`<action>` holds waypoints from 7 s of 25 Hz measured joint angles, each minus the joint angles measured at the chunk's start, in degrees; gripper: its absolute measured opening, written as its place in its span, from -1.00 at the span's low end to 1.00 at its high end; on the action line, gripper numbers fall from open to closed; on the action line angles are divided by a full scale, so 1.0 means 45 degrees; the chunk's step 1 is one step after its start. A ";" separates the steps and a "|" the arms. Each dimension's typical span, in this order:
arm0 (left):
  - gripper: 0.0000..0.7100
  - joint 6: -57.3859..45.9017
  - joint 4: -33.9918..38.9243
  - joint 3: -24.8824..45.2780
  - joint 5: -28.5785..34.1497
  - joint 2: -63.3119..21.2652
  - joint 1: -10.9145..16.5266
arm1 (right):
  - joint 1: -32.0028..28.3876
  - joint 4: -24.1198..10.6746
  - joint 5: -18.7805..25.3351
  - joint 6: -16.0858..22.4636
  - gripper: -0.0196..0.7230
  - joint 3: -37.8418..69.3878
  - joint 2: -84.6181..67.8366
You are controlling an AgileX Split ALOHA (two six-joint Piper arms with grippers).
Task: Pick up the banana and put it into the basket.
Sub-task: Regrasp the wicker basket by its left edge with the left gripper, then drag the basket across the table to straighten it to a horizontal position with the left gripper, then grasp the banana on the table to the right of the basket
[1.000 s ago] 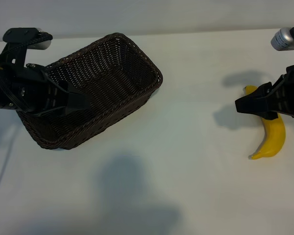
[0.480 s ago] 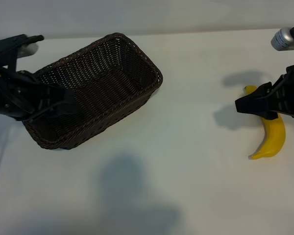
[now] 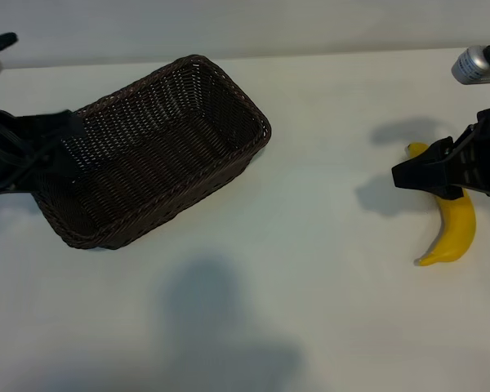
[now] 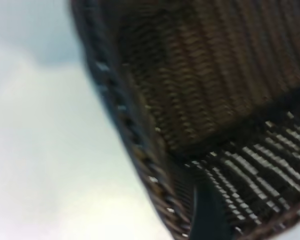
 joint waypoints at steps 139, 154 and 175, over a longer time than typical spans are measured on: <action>-0.55 0.4930 -0.3454 -0.5913 0.1716 0.8933 -0.1793 | 0.0000 -0.0011 -0.0146 0.0341 0.59 -0.0009 0.0000; -0.42 0.4910 -0.3624 -0.5946 0.1664 0.9021 -0.1802 | 0.0000 -0.0011 -0.0158 0.0341 0.59 -0.0009 0.0000; 0.42 0.3071 -0.0298 -0.9081 0.4619 0.7739 -0.1794 | 0.0000 -0.0011 -0.0158 0.0341 0.59 -0.0009 0.0000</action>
